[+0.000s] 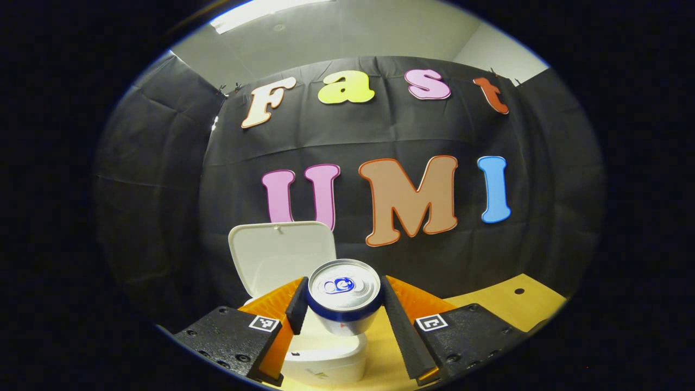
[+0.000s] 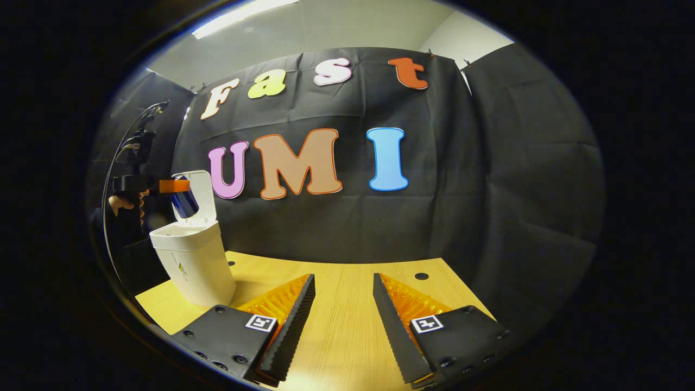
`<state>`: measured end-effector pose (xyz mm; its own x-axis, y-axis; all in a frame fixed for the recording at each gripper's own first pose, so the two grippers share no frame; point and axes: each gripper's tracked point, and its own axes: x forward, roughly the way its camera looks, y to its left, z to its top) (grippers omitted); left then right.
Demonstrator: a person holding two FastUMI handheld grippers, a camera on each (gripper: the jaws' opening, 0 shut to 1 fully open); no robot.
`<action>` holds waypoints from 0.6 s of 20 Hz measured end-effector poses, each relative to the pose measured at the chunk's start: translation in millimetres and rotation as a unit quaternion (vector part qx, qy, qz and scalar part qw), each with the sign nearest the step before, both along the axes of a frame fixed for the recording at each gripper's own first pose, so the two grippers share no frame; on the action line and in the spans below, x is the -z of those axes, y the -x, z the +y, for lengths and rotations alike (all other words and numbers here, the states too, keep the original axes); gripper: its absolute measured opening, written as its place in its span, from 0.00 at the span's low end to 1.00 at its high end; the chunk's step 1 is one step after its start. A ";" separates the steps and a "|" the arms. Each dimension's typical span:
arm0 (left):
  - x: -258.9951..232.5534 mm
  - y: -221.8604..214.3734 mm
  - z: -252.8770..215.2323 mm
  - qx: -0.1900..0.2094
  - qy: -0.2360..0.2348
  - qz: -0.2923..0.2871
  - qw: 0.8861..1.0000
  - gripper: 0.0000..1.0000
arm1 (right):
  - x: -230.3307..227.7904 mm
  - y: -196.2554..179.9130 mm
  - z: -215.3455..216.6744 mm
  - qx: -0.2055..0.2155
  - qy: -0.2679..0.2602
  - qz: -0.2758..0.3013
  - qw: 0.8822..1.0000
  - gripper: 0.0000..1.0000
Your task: Press the lid of the desktop garbage bin to open it, pick up the crumpled paper on the desktop and throw it into the bin, then pick up the pop can on the desktop and drop it into the bin, and finally close the garbage bin lid.
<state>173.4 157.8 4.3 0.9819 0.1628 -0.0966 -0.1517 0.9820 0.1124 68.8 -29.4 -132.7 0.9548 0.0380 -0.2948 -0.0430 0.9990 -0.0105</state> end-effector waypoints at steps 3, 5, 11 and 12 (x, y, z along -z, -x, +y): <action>15.5 -8.8 20.8 -0.016 0.003 0.013 1.000 0.76 | 4.6 -0.8 2.4 0.004 0.001 0.007 1.000 0.75; 29.8 -13.8 33.3 -0.028 0.011 0.026 0.999 0.76 | 6.0 -1.3 3.6 0.007 0.003 0.010 1.000 0.75; 81.1 -28.3 62.7 -0.060 0.040 0.069 0.995 0.76 | 10.2 -3.1 8.8 0.010 0.014 0.020 1.000 0.75; 89.9 -31.0 65.4 -0.064 0.043 0.078 0.994 0.77 | 10.7 -3.3 9.0 0.010 0.016 0.022 1.000 0.80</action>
